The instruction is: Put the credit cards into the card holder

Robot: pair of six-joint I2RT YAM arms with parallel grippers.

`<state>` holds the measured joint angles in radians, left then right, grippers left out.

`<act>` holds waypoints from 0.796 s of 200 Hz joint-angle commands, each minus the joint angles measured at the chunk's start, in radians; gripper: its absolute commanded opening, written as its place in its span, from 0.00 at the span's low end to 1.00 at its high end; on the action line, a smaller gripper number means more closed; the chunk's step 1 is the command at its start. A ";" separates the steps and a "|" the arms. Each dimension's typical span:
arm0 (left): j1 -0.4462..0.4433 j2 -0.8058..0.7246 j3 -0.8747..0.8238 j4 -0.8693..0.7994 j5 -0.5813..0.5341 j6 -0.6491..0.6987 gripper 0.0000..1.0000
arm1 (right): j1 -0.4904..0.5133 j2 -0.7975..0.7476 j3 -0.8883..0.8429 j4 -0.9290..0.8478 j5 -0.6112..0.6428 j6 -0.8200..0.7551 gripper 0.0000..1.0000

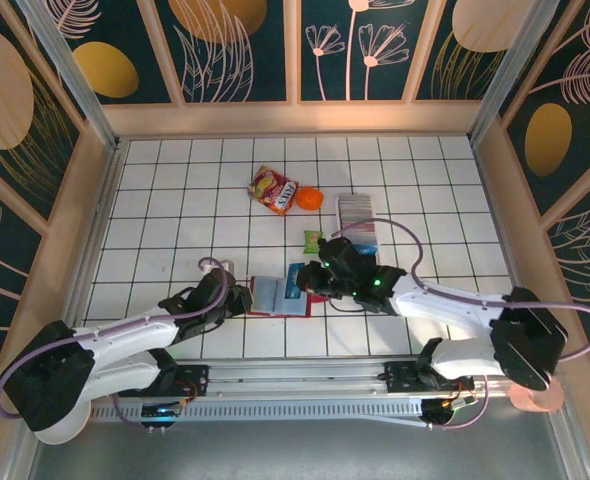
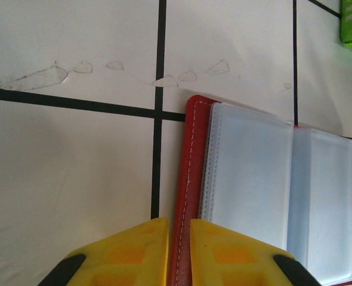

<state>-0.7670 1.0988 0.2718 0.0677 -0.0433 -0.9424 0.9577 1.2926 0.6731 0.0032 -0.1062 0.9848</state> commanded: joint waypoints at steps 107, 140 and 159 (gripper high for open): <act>-0.005 0.021 -0.020 0.038 0.021 0.017 0.09 | 0.015 0.302 0.043 0.209 -0.042 0.137 0.00; -0.004 0.033 -0.024 0.047 0.025 0.018 0.08 | 0.022 0.313 0.041 0.223 -0.048 0.143 0.00; -0.005 0.042 -0.023 0.050 0.028 0.019 0.07 | 0.027 0.316 0.036 0.236 -0.048 0.149 0.00</act>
<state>-0.7670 1.1271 0.2626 0.0879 -0.0299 -0.9424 0.9707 1.5936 0.6930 0.2008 -0.1532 1.1137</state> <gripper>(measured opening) 0.077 0.038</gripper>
